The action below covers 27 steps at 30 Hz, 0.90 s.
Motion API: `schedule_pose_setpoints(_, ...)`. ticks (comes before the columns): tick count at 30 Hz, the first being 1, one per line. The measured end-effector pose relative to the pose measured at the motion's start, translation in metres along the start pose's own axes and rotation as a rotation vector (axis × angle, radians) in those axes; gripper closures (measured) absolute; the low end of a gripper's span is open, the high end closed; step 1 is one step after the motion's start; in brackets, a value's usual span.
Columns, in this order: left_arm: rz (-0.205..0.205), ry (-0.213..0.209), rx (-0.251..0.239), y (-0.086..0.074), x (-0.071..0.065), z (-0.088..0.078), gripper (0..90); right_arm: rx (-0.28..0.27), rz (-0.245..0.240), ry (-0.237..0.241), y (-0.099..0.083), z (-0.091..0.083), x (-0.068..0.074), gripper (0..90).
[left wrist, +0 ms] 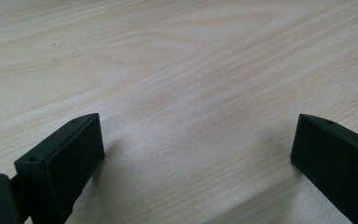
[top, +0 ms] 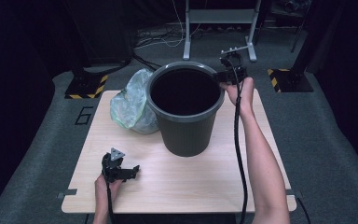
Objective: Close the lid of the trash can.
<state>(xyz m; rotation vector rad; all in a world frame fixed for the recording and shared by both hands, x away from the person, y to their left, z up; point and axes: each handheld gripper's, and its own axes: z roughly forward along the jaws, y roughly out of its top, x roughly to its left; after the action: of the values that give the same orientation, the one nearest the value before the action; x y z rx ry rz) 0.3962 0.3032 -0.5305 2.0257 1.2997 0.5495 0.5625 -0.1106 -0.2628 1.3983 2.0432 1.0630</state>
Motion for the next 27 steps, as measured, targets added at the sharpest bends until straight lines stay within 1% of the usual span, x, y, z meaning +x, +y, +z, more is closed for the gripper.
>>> schedule_pose_setpoints(5,0.005,0.002,0.000,0.000,0.000,0.000,2.4,-0.009,0.006,0.006,-0.001,0.000,-0.001,75.4)
schedule_pose_setpoints(9,0.003,0.001,0.000,0.000,0.000,0.000,2.4,-0.009,0.011,0.021,-0.001,-0.001,0.000,68.5)
schedule_pose_setpoints(12,0.002,0.001,-0.001,0.000,0.000,0.000,2.4,-0.012,0.021,0.035,-0.001,-0.002,0.001,55.2)
schedule_pose_setpoints(13,0.002,0.002,0.000,0.000,0.000,0.000,2.4,-0.013,0.019,0.039,-0.001,-0.003,0.001,48.0)
schedule_pose_setpoints(14,0.000,0.001,0.000,0.000,0.000,0.000,2.4,-0.016,0.017,0.055,-0.001,-0.003,0.000,38.7)
schedule_pose_setpoints(15,0.000,0.001,-0.001,0.000,0.000,0.000,2.4,-0.018,0.024,0.057,-0.002,-0.004,0.000,32.7)
schedule_pose_setpoints(16,0.000,0.001,-0.001,0.000,0.000,0.000,2.4,-0.021,0.022,0.062,-0.002,-0.005,-0.001,27.6)
schedule_pose_setpoints(17,0.000,0.001,0.000,0.000,0.000,0.000,2.4,-0.026,0.022,0.065,-0.002,-0.005,-0.002,24.8)
schedule_pose_setpoints(18,0.002,0.002,0.000,0.000,0.000,0.000,2.5,-0.025,0.028,0.074,-0.003,-0.006,-0.003,19.3)
schedule_pose_setpoints(20,0.003,0.002,0.000,0.000,0.000,0.000,2.5,-0.040,0.033,0.088,-0.005,-0.008,-0.003,13.8)
schedule_pose_setpoints(21,0.003,0.002,-0.001,0.000,0.000,0.000,2.5,-0.044,0.037,0.093,-0.006,-0.010,-0.003,13.0)
schedule_pose_setpoints(24,0.003,0.002,0.000,0.000,0.000,0.000,2.4,-0.056,0.023,0.102,-0.008,-0.017,-0.004,7.5)
schedule_pose_setpoints(27,0.001,0.002,-0.001,0.000,0.000,0.000,2.5,-0.065,0.019,0.113,-0.011,-0.022,-0.006,5.1)
